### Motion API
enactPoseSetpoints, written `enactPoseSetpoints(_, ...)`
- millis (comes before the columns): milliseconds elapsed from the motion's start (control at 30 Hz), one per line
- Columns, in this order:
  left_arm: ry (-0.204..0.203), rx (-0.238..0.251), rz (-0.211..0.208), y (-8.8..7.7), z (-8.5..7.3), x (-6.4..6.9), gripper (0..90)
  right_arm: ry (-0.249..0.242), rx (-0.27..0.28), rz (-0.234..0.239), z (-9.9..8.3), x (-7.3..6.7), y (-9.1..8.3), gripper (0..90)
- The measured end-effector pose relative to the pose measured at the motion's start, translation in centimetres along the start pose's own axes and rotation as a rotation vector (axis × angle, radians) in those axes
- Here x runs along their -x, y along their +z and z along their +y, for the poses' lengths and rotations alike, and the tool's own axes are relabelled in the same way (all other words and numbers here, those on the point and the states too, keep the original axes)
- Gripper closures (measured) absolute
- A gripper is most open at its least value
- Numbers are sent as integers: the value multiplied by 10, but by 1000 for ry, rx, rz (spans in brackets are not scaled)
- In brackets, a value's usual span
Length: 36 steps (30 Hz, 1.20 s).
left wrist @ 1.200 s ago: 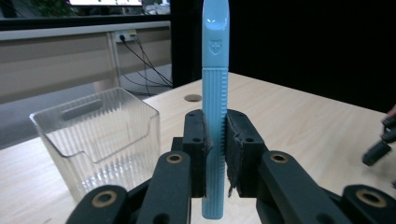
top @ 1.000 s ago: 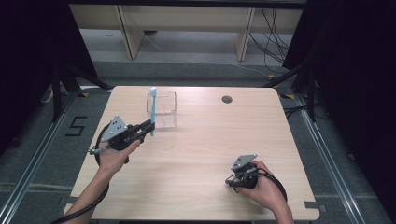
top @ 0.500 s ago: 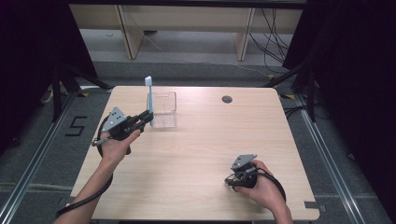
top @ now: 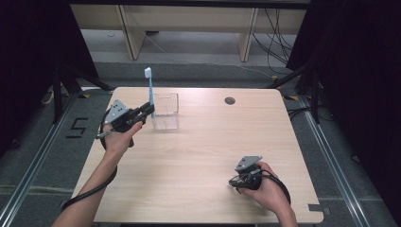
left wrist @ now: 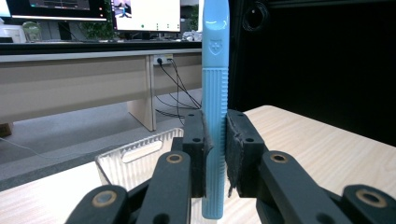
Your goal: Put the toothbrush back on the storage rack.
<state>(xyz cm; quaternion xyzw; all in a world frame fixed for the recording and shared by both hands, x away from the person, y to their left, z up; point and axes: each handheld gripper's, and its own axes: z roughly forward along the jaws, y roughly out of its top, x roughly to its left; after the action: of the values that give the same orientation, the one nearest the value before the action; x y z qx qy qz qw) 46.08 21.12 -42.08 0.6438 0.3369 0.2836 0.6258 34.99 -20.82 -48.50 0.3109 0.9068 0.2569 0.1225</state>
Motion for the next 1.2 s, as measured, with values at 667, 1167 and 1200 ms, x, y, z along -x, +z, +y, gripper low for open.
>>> enactPoseSetpoints(667,-42,-8,76,26,-12,-32,781,0,3,-3,2,-3,2,489)
enactPoseSetpoints(1167,-32,-32,105,36,-22,-37,781,9,15,-17,2,-3,3,489)
enactPoseSetpoints(1200,-30,-31,106,36,-22,-37,781,8,14,-17,2,-3,2,489)
